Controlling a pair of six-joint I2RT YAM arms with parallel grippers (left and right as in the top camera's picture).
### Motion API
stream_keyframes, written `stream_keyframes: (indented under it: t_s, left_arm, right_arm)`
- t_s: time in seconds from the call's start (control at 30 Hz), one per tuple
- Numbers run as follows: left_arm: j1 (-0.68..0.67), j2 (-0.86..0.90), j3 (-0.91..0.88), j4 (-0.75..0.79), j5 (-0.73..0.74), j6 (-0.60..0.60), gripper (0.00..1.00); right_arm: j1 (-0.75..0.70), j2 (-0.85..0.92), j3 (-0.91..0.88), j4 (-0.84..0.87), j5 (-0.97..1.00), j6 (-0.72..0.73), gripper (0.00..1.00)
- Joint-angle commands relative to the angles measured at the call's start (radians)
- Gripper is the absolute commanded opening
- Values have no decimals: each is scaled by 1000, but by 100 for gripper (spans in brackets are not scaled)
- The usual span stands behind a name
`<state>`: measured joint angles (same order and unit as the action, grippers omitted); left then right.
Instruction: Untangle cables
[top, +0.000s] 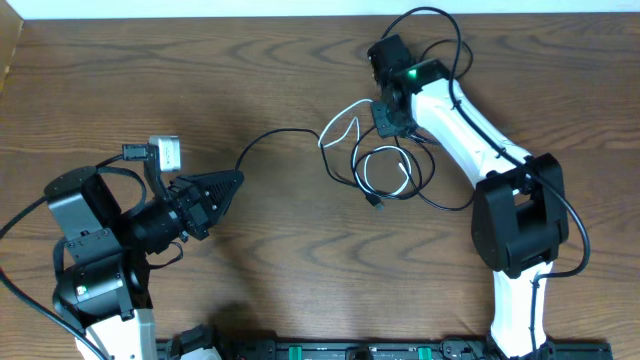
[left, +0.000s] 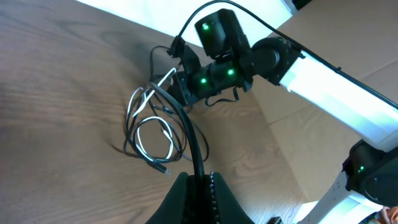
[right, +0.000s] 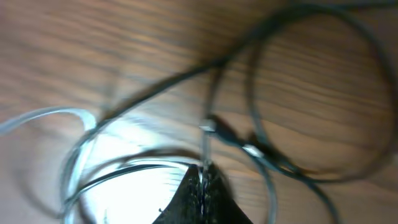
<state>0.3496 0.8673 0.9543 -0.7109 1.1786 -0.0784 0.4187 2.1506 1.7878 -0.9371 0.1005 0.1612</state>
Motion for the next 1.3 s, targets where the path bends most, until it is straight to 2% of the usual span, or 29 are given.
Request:
stream_keyframes:
  t_s: [0.0, 0.03, 0.07, 0.13, 0.17, 0.23, 0.47, 0.6, 0.73, 0.83, 0.9, 0.93, 0.97, 1.0, 1.13, 1.27]
  left_arm:
    - [-2, -9, 5, -7, -10, 3, 8]
    - [-2, -9, 5, -7, -10, 6, 7]
    - [-2, -9, 5, -7, -9, 6, 7]
    - [-2, -9, 5, -7, -9, 6, 7]
    - [-2, -9, 5, -7, -9, 6, 7]
    - [-2, -9, 5, -8, -8, 6, 7]
    - [-2, -9, 5, -34, 8, 6, 7]
    - [-2, -9, 5, -33, 10, 6, 8]
    - [-2, -9, 5, -33, 10, 6, 7]
    - [-2, -9, 5, -33, 10, 6, 7]
    - [-2, -9, 5, -33, 10, 6, 7]
    - [-2, -9, 5, -33, 10, 6, 7]
    - [-2, -9, 5, -33, 10, 6, 7]
    - [-2, -9, 5, -33, 10, 6, 7]
    - [-2, -9, 5, -33, 6, 36, 7]
    - [-2, -8, 5, -39, -134, 36, 7]
  right_arm:
    - [7, 4, -4, -11, -199, -101, 10]
    - [8, 4, -4, -16, -206, -112, 23]
    - [13, 4, -4, -25, -233, -151, 44]
    - [23, 4, -4, -48, -375, -312, 99]
    - [29, 4, -4, -55, -442, -385, 99]
    - [39, 4, -4, -43, -486, -439, 99]
    - [80, 14, -4, 51, -466, -437, 99]
    - [117, 29, -4, 51, -465, -335, 99]
    - [147, 45, -4, 54, -461, -245, 76]
    - [165, 49, -4, 54, -358, -182, 66]
    - [174, 49, -4, 53, -271, -137, 47]
    - [177, 49, -4, 50, -224, -106, 34]
    - [177, 49, -4, 47, -192, -77, 13]
    - [176, 49, -4, 43, -170, -50, 1]
    - [157, 34, 4, 36, -156, 3, 1]
    - [148, -46, 79, -26, -155, -11, 1]
